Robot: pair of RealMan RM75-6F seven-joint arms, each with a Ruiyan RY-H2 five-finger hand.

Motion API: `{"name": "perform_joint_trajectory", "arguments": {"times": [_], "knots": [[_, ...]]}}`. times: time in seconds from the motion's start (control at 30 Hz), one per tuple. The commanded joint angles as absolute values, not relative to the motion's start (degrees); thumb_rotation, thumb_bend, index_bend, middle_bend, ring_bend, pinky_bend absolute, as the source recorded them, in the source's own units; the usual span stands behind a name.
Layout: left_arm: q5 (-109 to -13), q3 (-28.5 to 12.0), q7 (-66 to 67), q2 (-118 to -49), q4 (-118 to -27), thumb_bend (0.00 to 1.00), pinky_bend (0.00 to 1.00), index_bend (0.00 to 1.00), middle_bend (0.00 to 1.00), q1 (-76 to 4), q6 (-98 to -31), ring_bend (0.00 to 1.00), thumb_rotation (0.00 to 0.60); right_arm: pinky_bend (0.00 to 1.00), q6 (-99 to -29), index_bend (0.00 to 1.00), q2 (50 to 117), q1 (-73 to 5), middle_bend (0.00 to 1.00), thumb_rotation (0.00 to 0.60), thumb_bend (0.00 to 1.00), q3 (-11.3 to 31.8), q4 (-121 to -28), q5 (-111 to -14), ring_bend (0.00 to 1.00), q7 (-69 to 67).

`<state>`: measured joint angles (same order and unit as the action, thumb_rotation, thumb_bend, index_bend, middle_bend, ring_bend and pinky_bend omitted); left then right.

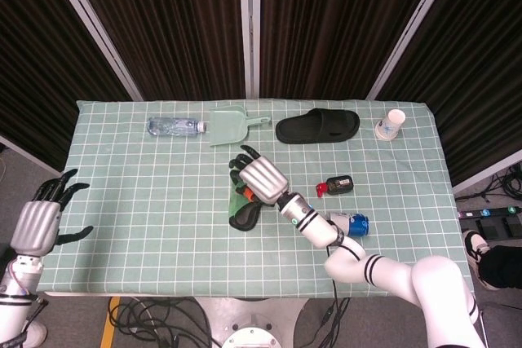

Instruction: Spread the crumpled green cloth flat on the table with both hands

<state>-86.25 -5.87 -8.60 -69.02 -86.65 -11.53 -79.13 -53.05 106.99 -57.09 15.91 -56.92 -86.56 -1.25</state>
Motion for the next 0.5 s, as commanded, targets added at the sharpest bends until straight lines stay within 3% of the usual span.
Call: {"name": "perform_joint_trajectory", "arguments": {"times": [0.03, 0.3, 0.5], "knots": [[-85.51, -8.12, -13.28, -70.43, -85.68, 0.15, 0.20, 0.34, 0.20, -15.91, -74.63, 0.20, 0.600, 0.12, -53.68, 0.76, 105.68, -58.11, 0.30, 0.600, 0.54, 18.58, -59.06, -84.15, 0.23, 2.34], [-82.52, -10.75, -20.08, -73.15, -85.78, 0.13, 0.21, 0.35, 0.21, -22.24, -66.97, 0.20, 0.600, 0.12, -55.21, 0.76, 102.45, -60.74, 0.30, 0.600, 0.53, 24.67, -62.88, -78.89, 0.22, 12.07], [-80.76, -12.01, -23.15, -74.71, -86.50, 0.09, 0.21, 0.35, 0.21, -25.75, -63.00, 0.20, 0.600, 0.12, -56.82, 0.76, 99.01, -62.39, 0.30, 0.600, 0.54, 26.73, -67.06, -77.45, 0.21, 19.28]]}}
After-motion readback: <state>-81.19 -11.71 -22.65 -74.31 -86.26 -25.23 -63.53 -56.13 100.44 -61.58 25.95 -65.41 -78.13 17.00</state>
